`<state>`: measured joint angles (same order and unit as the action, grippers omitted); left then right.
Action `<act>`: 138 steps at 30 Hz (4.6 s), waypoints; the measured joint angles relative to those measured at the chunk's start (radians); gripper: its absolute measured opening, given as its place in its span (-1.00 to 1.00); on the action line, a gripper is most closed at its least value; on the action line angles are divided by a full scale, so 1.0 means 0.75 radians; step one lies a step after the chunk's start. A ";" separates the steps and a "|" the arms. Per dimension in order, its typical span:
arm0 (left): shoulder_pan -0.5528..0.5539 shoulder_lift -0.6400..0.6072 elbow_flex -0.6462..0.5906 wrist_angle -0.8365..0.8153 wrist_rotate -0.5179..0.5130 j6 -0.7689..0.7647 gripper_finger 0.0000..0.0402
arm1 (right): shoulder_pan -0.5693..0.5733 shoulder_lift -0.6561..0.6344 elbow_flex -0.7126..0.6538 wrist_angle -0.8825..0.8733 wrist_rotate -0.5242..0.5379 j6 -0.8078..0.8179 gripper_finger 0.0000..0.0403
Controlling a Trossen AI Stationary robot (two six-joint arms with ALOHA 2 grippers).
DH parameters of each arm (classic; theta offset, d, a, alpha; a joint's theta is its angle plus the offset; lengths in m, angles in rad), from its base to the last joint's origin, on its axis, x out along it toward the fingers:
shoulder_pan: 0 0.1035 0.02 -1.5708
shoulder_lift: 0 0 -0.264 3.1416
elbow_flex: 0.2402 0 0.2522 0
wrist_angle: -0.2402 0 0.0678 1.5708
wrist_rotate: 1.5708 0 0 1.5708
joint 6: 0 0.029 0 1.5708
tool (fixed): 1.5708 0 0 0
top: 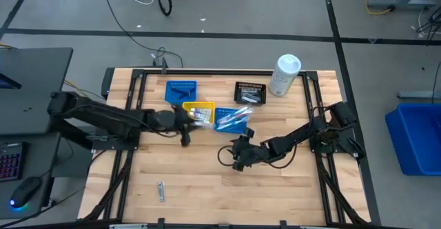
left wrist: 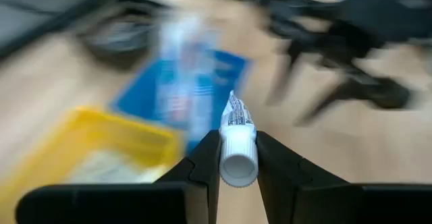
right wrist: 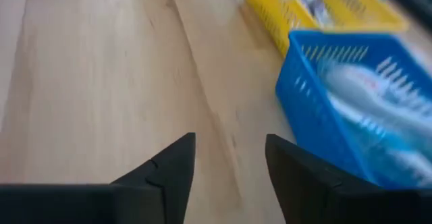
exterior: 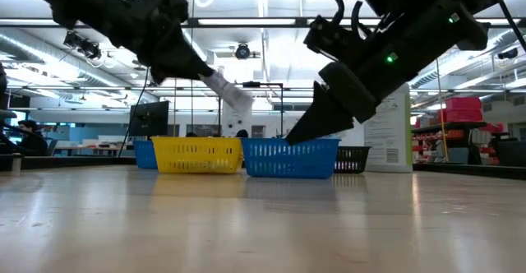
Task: Pick & Place Travel size toiletries
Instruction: Put the toothpaste into the yellow basket, then put the nail cutter into the black basket
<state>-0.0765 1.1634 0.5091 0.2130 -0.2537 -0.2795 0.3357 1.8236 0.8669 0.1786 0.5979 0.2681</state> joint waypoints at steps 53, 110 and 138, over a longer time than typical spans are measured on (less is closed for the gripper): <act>-0.395 0.086 0.158 -0.085 0.250 0.004 -0.13 | 0.005 0.001 -0.001 0.066 -0.138 0.203 -0.10; -0.982 0.480 0.194 -0.595 0.146 0.454 -0.74 | 0.004 0.001 -0.001 0.118 -0.138 0.205 -0.19; -0.394 0.483 0.371 -0.232 -0.286 0.187 -0.72 | -0.056 0.002 -0.001 0.533 -0.253 -0.169 0.39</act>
<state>-0.3722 1.5257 0.7871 0.0390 -0.4679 -0.1396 0.2938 1.8248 0.8661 0.5781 0.4082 0.1417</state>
